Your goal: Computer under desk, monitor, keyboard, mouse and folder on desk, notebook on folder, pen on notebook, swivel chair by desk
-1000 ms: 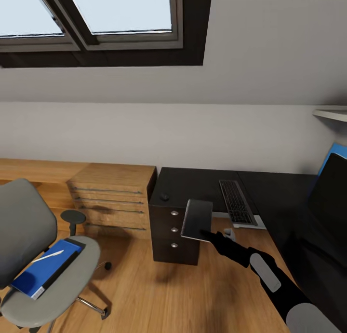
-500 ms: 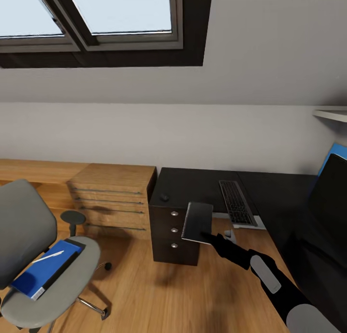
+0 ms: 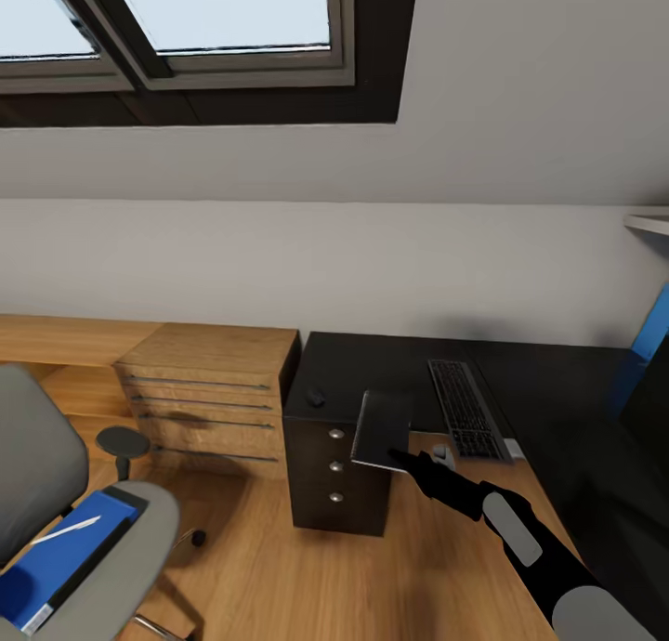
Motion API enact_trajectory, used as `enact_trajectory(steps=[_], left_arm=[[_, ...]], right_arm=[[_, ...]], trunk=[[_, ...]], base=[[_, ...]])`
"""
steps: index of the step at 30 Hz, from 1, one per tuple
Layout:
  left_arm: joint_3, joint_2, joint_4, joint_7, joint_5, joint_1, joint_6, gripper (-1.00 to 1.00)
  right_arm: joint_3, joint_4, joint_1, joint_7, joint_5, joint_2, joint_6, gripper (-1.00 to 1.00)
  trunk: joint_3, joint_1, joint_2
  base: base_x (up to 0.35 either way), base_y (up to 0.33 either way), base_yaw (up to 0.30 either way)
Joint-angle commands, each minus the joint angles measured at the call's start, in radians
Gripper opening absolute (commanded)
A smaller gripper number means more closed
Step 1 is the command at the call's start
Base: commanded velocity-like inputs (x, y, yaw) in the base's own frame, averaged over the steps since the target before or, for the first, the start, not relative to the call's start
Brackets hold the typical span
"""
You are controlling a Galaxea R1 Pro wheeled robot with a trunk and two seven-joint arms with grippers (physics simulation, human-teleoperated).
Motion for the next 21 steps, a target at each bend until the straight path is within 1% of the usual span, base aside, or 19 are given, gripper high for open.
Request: enact_trajectory(steps=[1, 6, 13, 21], left_arm=[[0.0, 0.0, 0.0, -0.003, 0.009, -0.001, -0.002, 1.0], [0.0, -0.001, 0.0, -0.003, 0.009, -0.001, -0.002, 1.0], [0.0, -0.001, 0.0, -0.003, 0.009, -0.001, -0.002, 1.0], [0.0, -0.001, 0.0, -0.003, 0.009, -0.001, -0.002, 1.0]], right_arm=[[0.002, 0.004, -0.001, 0.0, -0.011, -0.001, 0.005, -1.0], [0.0, 0.031, -0.001, 0.0, -0.012, 0.0, 0.004, -1.0], [-0.002, 0.043, -0.001, 0.001, -0.011, -0.001, 0.004, -1.0], [-0.001, 0.044, -0.001, 0.001, -0.008, -0.001, 0.002, -1.0]], trunk=[[-0.001, 0.001, -0.001], [-0.001, 0.001, -0.001], [-0.001, 0.001, -0.001], [-0.001, 0.001, -0.001]], base=[[0.332, 0.0, 0.0], [0.333, 0.0, 0.0], [0.328, 0.0, 0.0], [0.253, 0.0, 0.0]])
